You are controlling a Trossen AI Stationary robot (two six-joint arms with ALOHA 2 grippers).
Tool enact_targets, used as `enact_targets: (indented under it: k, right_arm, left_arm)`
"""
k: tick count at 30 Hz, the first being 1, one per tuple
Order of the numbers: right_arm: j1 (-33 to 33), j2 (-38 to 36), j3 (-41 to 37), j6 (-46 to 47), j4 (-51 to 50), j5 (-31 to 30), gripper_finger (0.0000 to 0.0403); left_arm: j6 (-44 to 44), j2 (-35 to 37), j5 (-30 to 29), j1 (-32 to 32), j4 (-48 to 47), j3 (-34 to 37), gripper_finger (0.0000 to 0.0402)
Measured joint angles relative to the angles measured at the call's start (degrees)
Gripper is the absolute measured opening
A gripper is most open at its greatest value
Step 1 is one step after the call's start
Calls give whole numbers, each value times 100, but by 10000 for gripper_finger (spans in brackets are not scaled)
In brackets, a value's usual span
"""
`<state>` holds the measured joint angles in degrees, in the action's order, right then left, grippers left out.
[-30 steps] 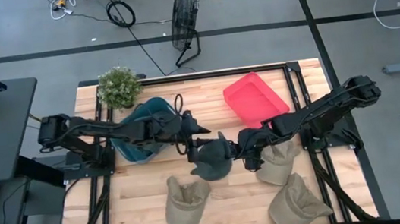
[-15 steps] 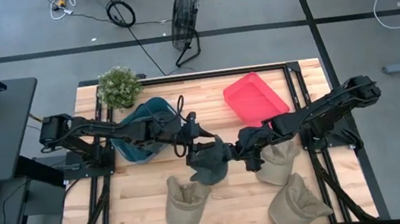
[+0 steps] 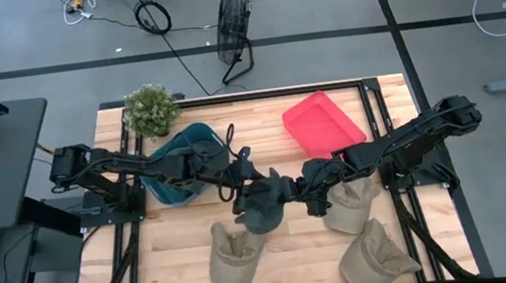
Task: Pick & Place hat
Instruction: Put the black cap into the blue bin
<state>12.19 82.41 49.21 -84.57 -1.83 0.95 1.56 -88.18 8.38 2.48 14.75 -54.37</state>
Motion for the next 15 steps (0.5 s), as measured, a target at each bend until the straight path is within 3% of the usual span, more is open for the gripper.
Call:
enact_targets:
  k: [5,10,15]
  right_arm:
    - [2,0,0,1326,49,3,38]
    - [45,0,0,2378,53,3,80]
    - [284,0,0,2580,53,-22,123]
  left_arm:
    - [34,0,-4,-7,-108,0,13]
    - [31,0,-45,-6,-121,0,9]
    - [14,109,-644,4,-255,4,6]
